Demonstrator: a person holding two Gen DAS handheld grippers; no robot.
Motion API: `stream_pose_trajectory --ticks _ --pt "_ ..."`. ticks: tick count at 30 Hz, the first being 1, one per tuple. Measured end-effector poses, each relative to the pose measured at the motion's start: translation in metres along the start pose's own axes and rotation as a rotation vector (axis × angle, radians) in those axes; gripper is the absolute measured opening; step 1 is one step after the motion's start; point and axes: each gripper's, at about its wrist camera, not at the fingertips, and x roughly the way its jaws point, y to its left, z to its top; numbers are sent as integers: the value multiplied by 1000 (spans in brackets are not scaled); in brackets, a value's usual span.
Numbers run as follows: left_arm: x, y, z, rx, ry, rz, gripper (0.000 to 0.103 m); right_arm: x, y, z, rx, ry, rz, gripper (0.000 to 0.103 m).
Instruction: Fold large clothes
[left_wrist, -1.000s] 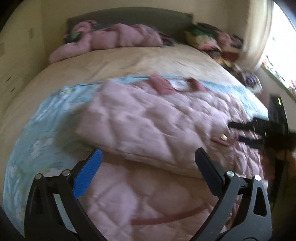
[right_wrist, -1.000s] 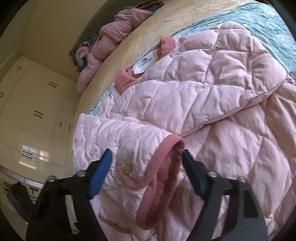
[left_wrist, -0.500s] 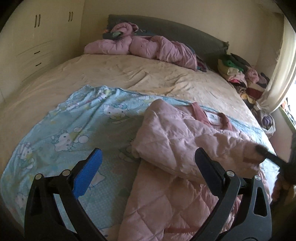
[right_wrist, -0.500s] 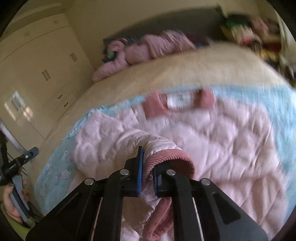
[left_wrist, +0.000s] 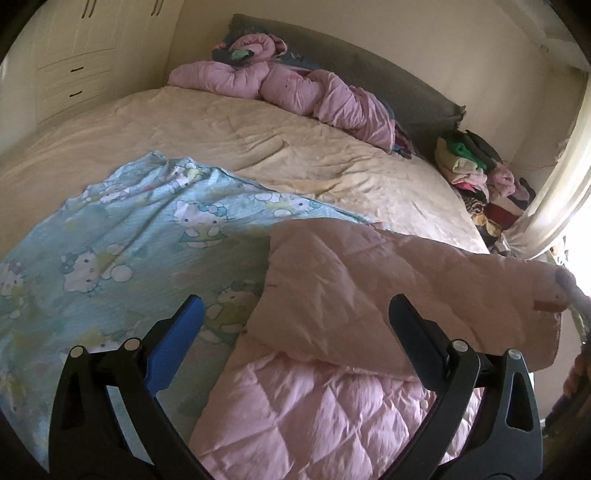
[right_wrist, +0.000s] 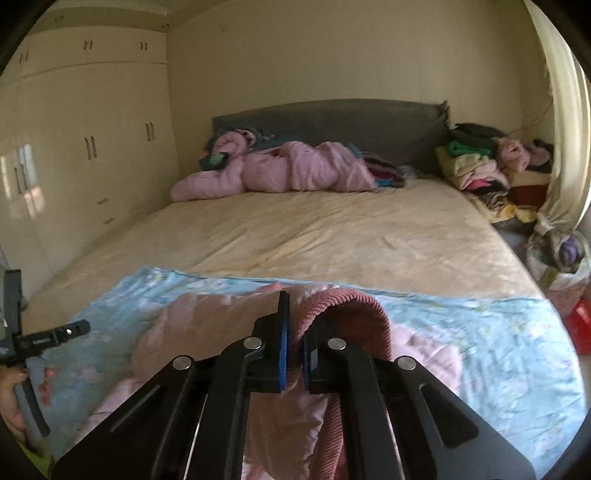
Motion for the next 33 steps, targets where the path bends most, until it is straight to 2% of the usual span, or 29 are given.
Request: stream_pose_trajectory --ticks 7,17,21,25,28,33 --pt "42 -22 -2 29 33 10 94 8 -12 -7 -26 5 -55 5" --pt "77 -41 -9 100 63 -4 94 27 -30 -20 6 33 -109 5" --pt "87 -39 -13 81 71 -31 94 34 -34 -26 15 51 -127 5" --pt "97 -37 -19 77 59 -21 94 39 -37 -31 16 69 -145 5" --pt "106 -36 -26 70 75 -54 93 45 -36 -36 8 88 -167 5" --pt "118 -49 -42 154 110 -51 93 54 -38 -44 27 108 -209 5"
